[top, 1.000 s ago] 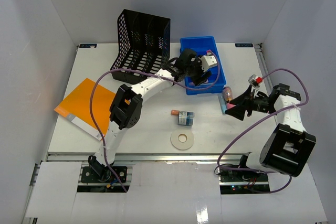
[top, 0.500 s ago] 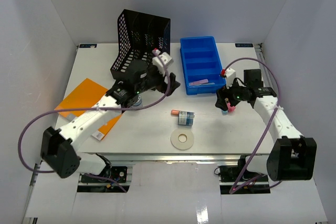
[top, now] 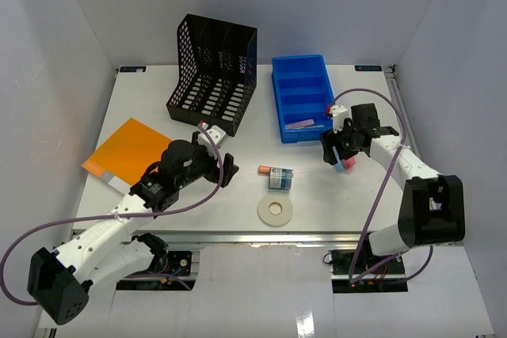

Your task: Organize the desk

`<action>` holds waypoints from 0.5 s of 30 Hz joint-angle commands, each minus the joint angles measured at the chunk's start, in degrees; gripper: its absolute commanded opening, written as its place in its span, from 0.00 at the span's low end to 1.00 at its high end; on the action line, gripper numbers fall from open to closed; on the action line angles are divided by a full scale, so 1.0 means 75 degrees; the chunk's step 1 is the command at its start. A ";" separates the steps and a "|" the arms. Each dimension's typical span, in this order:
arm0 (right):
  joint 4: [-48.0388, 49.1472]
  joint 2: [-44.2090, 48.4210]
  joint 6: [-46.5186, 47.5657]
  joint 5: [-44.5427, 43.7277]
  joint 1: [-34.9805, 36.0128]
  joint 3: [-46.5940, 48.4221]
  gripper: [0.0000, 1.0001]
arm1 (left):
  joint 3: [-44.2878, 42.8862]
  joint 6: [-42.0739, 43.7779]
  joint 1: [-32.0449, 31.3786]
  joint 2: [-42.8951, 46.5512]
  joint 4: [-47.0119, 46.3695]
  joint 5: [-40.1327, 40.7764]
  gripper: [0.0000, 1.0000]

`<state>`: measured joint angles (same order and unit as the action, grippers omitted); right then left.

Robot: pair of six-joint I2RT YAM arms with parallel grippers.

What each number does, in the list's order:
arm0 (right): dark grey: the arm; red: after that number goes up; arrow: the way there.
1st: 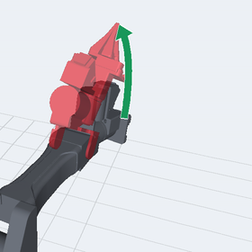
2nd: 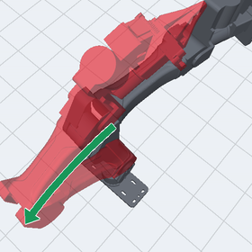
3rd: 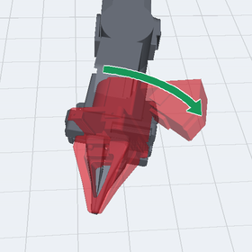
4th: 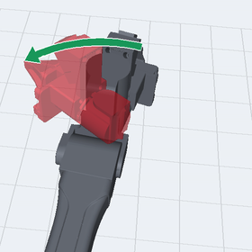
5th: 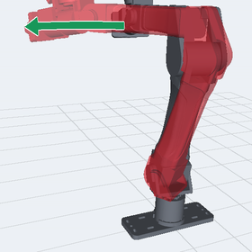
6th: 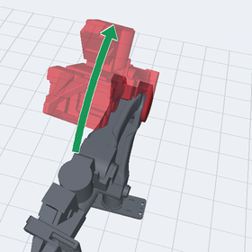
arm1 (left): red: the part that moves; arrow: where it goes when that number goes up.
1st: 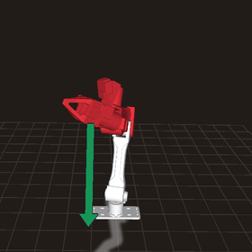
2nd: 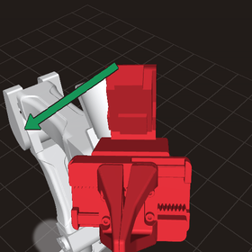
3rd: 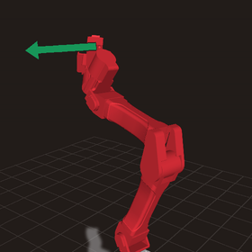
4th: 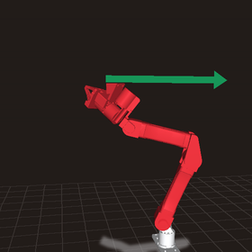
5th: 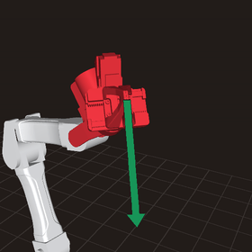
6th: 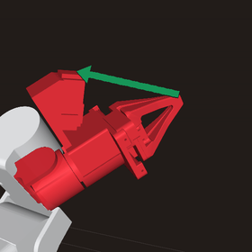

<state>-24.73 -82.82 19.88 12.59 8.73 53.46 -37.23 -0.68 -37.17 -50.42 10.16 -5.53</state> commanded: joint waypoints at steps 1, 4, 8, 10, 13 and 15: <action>0.0478 -0.0183 -0.0173 -0.0180 0.0043 -0.0119 0.74 | 0.0154 -0.0183 0.0046 0.0358 -0.0015 0.0112 0.94; 0.0546 -0.0355 -0.0250 -0.0125 0.0043 -0.0144 0.74 | 0.0123 -0.0193 0.0046 0.0286 0.0017 0.0086 0.94; 0.0593 -0.0454 -0.0256 -0.0160 0.0043 -0.0195 0.73 | 0.0119 -0.0214 0.0046 0.0247 0.0028 0.0034 0.94; 0.0634 -0.0493 -0.0253 -0.0172 0.0043 -0.0245 0.73 | 0.0124 -0.0214 0.0046 0.0235 0.0028 0.0034 0.94; 0.0703 -0.0533 -0.0265 -0.0237 0.0043 -0.0335 0.73 | 0.0124 -0.0226 0.0046 0.0231 0.0028 0.0034 0.94; 0.0757 -0.0556 -0.0281 -0.0308 0.0043 -0.0386 0.73 | 0.0115 -0.0226 0.0046 0.0231 0.0028 0.0034 0.94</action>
<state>-21.22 -86.33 18.38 11.56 8.78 51.62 -36.32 -1.62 -37.12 -48.80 10.31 -5.28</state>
